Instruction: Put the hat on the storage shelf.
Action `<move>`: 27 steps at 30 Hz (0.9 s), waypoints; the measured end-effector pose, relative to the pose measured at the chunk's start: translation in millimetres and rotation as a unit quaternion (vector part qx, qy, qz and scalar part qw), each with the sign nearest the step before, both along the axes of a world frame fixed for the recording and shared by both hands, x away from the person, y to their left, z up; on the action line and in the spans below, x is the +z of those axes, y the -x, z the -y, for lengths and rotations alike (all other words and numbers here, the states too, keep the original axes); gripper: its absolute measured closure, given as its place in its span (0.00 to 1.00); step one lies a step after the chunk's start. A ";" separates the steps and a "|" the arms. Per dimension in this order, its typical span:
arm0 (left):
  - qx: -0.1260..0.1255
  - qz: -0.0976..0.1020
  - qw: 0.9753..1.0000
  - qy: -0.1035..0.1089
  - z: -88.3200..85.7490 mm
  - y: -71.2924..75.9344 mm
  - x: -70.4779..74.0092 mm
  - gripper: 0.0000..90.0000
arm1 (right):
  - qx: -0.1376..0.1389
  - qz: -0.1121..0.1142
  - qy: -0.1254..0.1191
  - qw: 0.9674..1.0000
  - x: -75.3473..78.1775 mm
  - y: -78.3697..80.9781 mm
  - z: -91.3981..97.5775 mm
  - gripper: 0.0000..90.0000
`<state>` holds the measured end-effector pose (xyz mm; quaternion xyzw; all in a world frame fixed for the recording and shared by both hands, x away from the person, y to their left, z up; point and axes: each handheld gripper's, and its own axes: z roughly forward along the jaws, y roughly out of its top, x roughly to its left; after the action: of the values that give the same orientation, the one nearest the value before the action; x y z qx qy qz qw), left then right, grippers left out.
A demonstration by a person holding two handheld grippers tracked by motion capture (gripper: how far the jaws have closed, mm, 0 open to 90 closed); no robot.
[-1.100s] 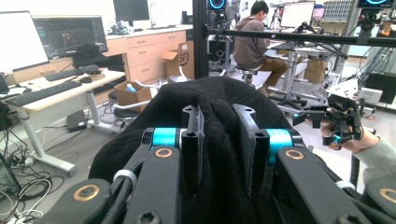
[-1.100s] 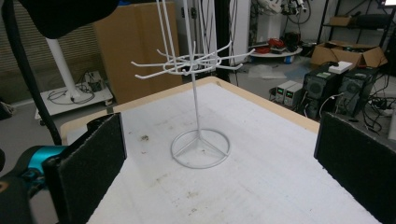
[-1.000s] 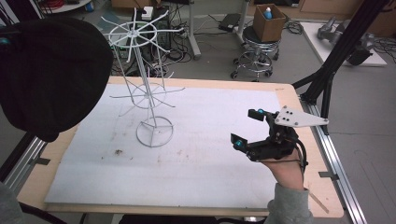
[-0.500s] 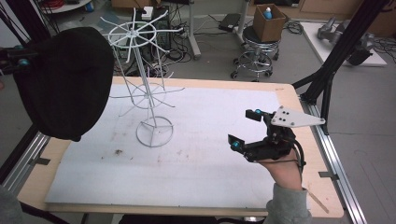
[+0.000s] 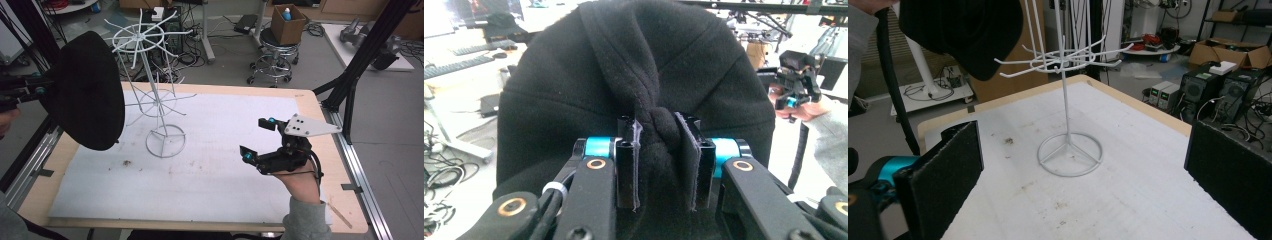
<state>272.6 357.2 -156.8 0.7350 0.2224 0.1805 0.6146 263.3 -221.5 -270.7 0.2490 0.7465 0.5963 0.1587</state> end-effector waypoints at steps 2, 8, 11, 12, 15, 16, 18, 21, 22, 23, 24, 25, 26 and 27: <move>-0.006 -0.001 1.000 -0.002 -0.2 -1.2 -3.5 0.80 | 0.000 0.000 0.000 1.000 0.0 0.0 0.1 0.01; -0.017 -0.004 1.000 -0.011 0.5 -5.0 -12.9 0.79 | -0.001 0.000 0.000 1.000 -0.1 -1.0 1.3 0.01; -0.023 -0.009 1.000 -0.018 0.5 -6.0 -18.2 0.78 | -0.001 -0.001 -0.001 1.000 -0.1 -0.9 1.2 0.01; -0.024 -0.011 0.999 -0.019 0.3 -6.2 -19.9 0.78 | -0.001 0.000 0.000 1.000 -0.1 -1.0 1.2 0.01; -0.024 -0.010 0.999 -0.020 -0.8 -6.1 -23.2 0.76 | -0.001 0.000 0.001 1.000 -0.2 -1.1 -0.1 0.01; -0.025 -0.011 0.999 -0.017 -1.0 -5.8 -23.9 0.76 | 0.000 -0.002 0.002 1.000 -0.3 -0.9 -0.5 0.01; -0.026 -0.012 0.999 -0.015 -1.8 -5.4 -24.2 0.76 | 0.000 -0.002 0.002 1.000 -0.4 -1.0 -0.8 0.01; -0.026 -0.013 0.999 -0.016 -2.0 -4.9 -23.9 0.75 | 0.000 0.000 0.003 1.000 -0.5 -1.3 -1.2 0.01; -0.027 -0.013 0.999 -0.016 -2.2 -4.6 -23.7 0.74 | 0.000 -0.002 0.003 1.000 -0.5 -1.4 -1.3 0.01; -0.025 -0.014 0.999 -0.016 -2.3 -4.4 -23.5 0.72 | -0.001 -0.005 0.003 1.000 -0.5 -1.2 -1.8 0.01; -0.022 -0.012 1.000 -0.018 -2.5 -3.9 -23.1 0.70 | -0.001 -0.006 0.003 1.000 -0.5 -1.2 -1.9 0.01; -0.018 -0.008 1.000 -0.017 -2.5 -3.0 -22.8 0.70 | -0.001 -0.006 0.003 1.000 -0.5 -1.2 -1.9 0.01; -0.014 -0.004 1.000 -0.018 -2.1 -1.9 -22.7 0.71 | 0.001 -0.003 0.005 1.000 -0.8 -1.9 -2.3 0.01; -0.013 -0.002 1.000 -0.019 -1.7 -1.4 -22.8 0.71 | 0.001 -0.003 0.005 1.000 -0.8 -1.9 -2.3 0.01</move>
<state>274.0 359.0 -179.6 0.7494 0.2107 0.1757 0.6026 265.2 -219.3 -271.5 0.2495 0.7499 0.5922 0.1573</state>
